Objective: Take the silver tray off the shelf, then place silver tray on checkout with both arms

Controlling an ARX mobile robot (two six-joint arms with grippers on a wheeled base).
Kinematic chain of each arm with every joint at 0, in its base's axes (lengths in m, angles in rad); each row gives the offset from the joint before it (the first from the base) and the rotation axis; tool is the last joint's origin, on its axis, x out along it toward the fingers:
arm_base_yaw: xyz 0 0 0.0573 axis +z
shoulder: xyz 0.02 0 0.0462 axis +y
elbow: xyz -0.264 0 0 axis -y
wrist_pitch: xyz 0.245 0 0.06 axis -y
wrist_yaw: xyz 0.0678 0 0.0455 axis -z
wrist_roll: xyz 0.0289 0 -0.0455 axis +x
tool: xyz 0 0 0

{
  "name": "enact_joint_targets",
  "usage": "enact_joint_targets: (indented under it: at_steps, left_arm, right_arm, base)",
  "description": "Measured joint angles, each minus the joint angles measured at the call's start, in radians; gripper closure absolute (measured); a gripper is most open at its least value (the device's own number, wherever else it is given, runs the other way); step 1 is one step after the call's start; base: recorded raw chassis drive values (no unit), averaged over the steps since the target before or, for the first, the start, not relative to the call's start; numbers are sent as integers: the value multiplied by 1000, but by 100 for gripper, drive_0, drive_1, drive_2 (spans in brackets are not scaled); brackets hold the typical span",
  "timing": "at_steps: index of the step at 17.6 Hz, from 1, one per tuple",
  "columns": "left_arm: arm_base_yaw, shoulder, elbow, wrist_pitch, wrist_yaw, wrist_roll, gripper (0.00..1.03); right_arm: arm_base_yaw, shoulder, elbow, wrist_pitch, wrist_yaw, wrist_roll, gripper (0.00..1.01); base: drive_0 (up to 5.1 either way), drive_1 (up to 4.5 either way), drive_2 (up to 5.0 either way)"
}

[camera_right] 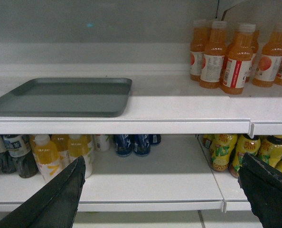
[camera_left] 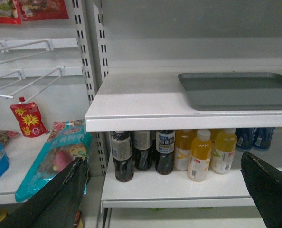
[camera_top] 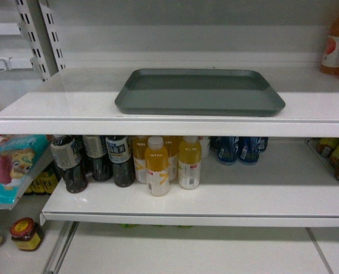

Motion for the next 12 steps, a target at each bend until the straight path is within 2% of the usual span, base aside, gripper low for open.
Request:
enact_joint_targets:
  at_steps: [12]
  left_arm:
    - [0,0,0,-2,0,0,5]
  right_arm:
    - [0,0,0,-1,0,0,3]
  base:
    - [-3,425,-431]
